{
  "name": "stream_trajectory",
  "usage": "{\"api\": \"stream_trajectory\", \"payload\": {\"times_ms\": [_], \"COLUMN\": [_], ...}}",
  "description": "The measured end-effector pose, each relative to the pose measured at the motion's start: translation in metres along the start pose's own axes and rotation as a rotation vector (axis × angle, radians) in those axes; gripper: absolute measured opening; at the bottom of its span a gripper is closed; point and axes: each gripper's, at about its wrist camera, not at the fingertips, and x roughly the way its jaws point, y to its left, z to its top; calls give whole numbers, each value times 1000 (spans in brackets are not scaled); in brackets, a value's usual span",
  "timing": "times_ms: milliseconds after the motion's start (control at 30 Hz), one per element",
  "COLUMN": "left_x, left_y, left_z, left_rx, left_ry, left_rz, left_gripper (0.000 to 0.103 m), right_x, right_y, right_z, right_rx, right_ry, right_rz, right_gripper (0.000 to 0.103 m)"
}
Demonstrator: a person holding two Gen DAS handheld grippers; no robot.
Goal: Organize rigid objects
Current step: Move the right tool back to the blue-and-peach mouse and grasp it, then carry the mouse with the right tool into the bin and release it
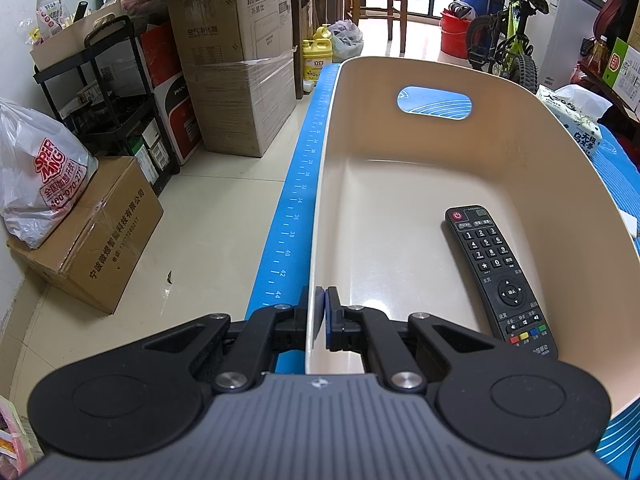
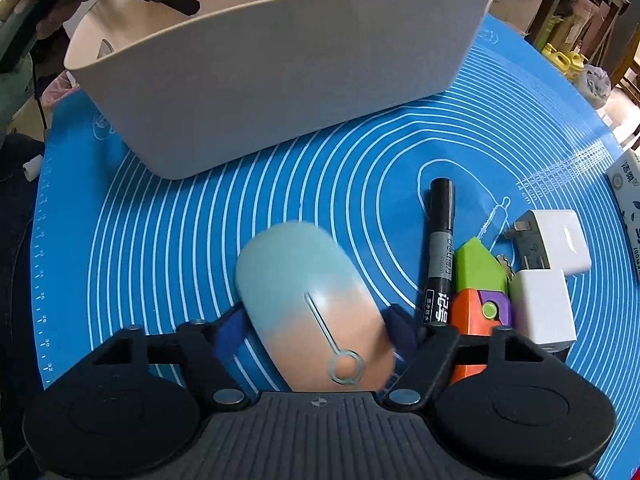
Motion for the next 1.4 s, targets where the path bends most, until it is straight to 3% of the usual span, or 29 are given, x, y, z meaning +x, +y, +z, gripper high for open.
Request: {"api": "stream_trajectory", "payload": {"times_ms": [333, 567, 867, 1167, 1300, 1400], "left_x": [0, 0, 0, 0, 0, 0], "left_y": [0, 0, 0, 0, 0, 0], "left_z": [0, 0, 0, 0, 0, 0], "left_rx": [0, 0, 0, 0, 0, 0], "left_ry": [0, 0, 0, 0, 0, 0], "left_rz": [1, 1, 1, 1, 1, 0], "left_gripper": [6, 6, 6, 6, 6, 6], "right_x": [-9, -25, -10, -8, -5, -2], "right_y": [17, 19, 19, 21, 16, 12], "right_z": [-7, -13, -13, -9, -5, -5], "right_rx": [-10, 12, 31, 1, 18, 40], "right_ry": [-46, -154, -80, -90, -101, -121], "right_rz": [-42, -87, -63, -64, -45, -12], "right_gripper": [66, 65, 65, 64, 70, 65]}}
